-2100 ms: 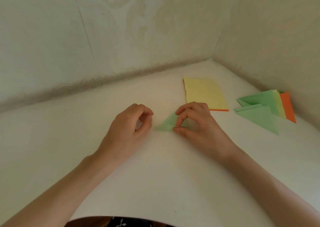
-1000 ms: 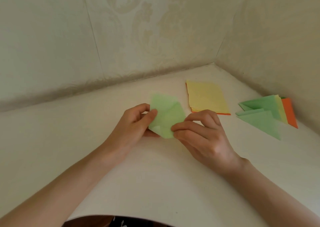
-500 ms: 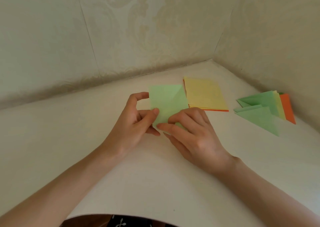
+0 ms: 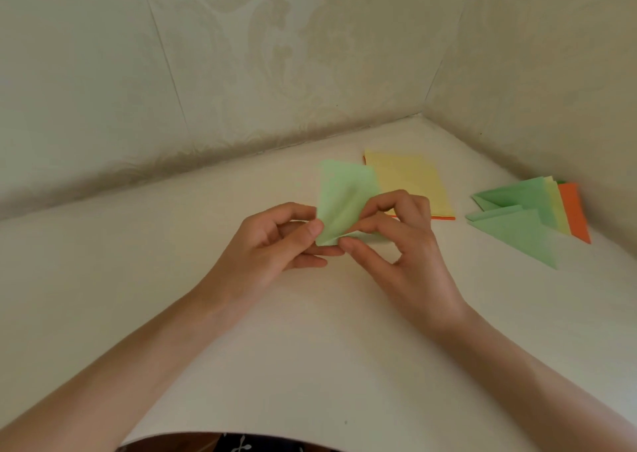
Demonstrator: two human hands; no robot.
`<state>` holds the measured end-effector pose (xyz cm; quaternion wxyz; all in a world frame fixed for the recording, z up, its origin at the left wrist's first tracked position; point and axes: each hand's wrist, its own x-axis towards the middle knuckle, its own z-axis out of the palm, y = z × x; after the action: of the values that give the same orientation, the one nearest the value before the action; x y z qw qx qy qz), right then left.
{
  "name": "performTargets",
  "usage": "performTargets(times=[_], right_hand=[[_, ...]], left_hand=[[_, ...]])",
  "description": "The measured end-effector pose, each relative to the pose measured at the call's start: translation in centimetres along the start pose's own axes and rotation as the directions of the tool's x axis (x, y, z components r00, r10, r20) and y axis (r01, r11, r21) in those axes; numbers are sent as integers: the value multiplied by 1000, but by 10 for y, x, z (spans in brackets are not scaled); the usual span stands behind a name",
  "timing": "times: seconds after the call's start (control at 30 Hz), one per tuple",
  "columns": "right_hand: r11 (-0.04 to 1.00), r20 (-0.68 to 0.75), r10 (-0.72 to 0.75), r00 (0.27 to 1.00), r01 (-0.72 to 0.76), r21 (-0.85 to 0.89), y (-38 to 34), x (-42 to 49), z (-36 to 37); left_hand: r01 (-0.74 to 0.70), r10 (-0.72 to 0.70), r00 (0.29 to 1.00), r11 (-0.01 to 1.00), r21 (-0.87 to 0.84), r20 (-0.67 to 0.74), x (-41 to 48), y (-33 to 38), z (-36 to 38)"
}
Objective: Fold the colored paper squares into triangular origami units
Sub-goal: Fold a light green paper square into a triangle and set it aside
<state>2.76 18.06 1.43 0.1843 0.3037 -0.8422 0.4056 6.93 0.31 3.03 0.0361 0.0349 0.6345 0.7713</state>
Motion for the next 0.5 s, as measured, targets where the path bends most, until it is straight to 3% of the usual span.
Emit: performTargets(times=[0.17, 0.37, 0.43, 0.5], right_hand=[[997, -14, 18, 1000, -19, -75, 1, -1, 5], [981, -29, 169, 985, -171, -88, -3, 2, 4], [966, -63, 252, 966, -255, -43, -5, 1, 2], [897, 4, 429, 903, -427, 116, -9, 3, -3]], left_hand=[[45, -47, 998, 997, 65, 32, -1, -1, 1], [47, -45, 999, 994, 97, -17, 1, -2, 2], [43, -38, 998, 996, 84, -57, 2, -3, 2], [52, -48, 994, 998, 40, -101, 2, -3, 1]])
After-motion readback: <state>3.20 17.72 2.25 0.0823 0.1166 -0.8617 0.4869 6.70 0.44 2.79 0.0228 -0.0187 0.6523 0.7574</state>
